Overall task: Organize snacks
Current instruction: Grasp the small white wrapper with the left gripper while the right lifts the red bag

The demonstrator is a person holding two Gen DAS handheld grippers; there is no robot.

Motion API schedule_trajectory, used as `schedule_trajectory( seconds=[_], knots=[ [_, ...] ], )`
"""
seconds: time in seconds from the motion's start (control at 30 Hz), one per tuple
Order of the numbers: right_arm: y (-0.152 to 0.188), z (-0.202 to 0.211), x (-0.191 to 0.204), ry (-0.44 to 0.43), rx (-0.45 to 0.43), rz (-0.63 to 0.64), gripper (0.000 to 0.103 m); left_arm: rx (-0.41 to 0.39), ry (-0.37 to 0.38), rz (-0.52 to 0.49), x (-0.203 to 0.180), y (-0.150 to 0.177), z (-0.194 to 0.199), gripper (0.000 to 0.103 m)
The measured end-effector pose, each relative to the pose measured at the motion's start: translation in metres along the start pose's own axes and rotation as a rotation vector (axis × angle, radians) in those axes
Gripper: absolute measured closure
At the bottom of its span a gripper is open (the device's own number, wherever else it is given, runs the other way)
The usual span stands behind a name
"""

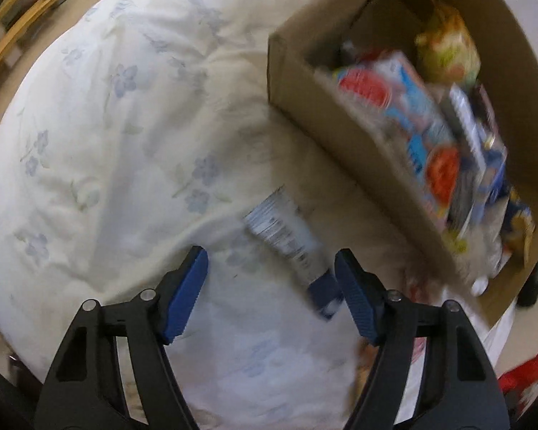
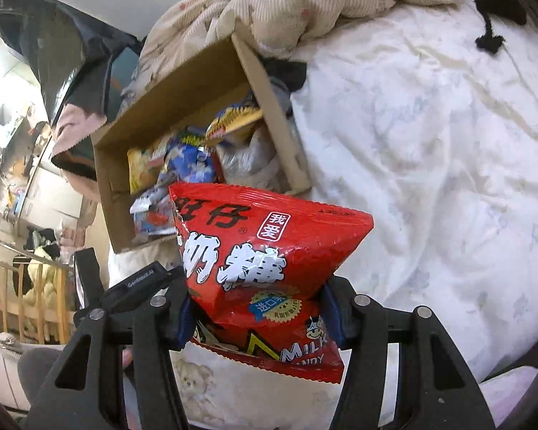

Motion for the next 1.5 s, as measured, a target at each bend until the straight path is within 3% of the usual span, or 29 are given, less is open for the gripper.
schedule_trajectory(
  seconds=[0.23, 0.3, 0.5, 0.67, 0.77, 1.07, 1.33, 1.5],
  knots=[
    [-0.005, 0.0, 0.01, -0.044, -0.002, 0.008, 0.045, -0.003, -0.096, -0.018, -0.011, 0.002, -0.011, 0.036],
    [-0.005, 0.002, 0.012, -0.045, -0.012, 0.013, 0.045, -0.003, -0.146, -0.064, -0.013, 0.011, -0.012, 0.054],
    [-0.003, 0.002, 0.017, -0.061, -0.007, 0.017, 0.045, 0.013, -0.167, -0.199, -0.012, 0.025, -0.012, 0.072],
    [-0.002, 0.001, 0.02, -0.064, -0.005, 0.019, 0.045, 0.053, -0.127, -0.276, -0.009, 0.03, -0.005, 0.086],
    [-0.001, 0.002, 0.022, -0.069, -0.006, 0.023, 0.045, 0.078, -0.052, -0.334, -0.007, 0.034, 0.017, 0.087],
    [0.001, 0.0, 0.028, -0.065, -0.002, 0.043, 0.045, -0.068, 0.028, -0.459, -0.011, 0.024, 0.11, 0.088],
    [0.001, -0.001, 0.038, -0.048, -0.009, 0.089, 0.045, -0.203, 0.0, -0.555, -0.035, -0.029, 0.159, 0.089],
    [-0.008, 0.003, 0.042, -0.04, -0.027, 0.104, 0.045, -0.216, 0.008, -0.61, -0.058, -0.046, 0.163, 0.089]
  ],
)
Point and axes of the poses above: each gripper's, at about its wrist camera, not at the fingertips, and z roughly against the way its jaws point, x to its left, y to its underside, the point moved 5 cm from there along -z, roughly the way its jaws point, and after that the axes turned 7 degrees about x, right-handed, at the moved point
